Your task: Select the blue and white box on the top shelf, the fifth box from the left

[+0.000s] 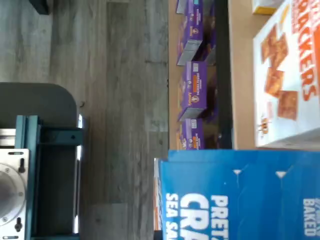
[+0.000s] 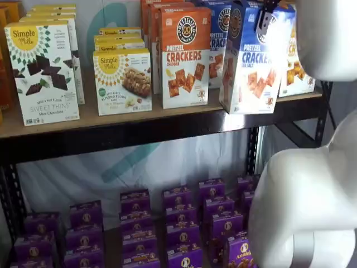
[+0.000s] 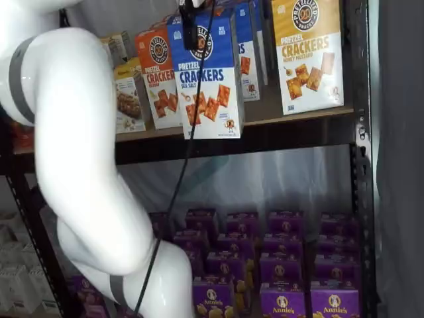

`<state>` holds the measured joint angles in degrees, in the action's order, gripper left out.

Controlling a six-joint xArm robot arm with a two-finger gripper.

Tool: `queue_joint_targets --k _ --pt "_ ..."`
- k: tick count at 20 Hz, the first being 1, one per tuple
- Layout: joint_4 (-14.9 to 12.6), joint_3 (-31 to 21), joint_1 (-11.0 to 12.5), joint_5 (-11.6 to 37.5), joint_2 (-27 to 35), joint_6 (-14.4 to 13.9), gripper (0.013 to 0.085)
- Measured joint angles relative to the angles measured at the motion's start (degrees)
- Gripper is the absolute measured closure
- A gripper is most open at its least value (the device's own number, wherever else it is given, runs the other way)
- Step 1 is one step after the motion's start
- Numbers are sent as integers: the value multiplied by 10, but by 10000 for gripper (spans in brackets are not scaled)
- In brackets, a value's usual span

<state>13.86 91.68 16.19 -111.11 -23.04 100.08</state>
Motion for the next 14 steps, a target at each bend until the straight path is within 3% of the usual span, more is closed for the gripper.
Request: queue_joint_targets --k 14 --pt "-6 -102 17 11 -87 22 410"
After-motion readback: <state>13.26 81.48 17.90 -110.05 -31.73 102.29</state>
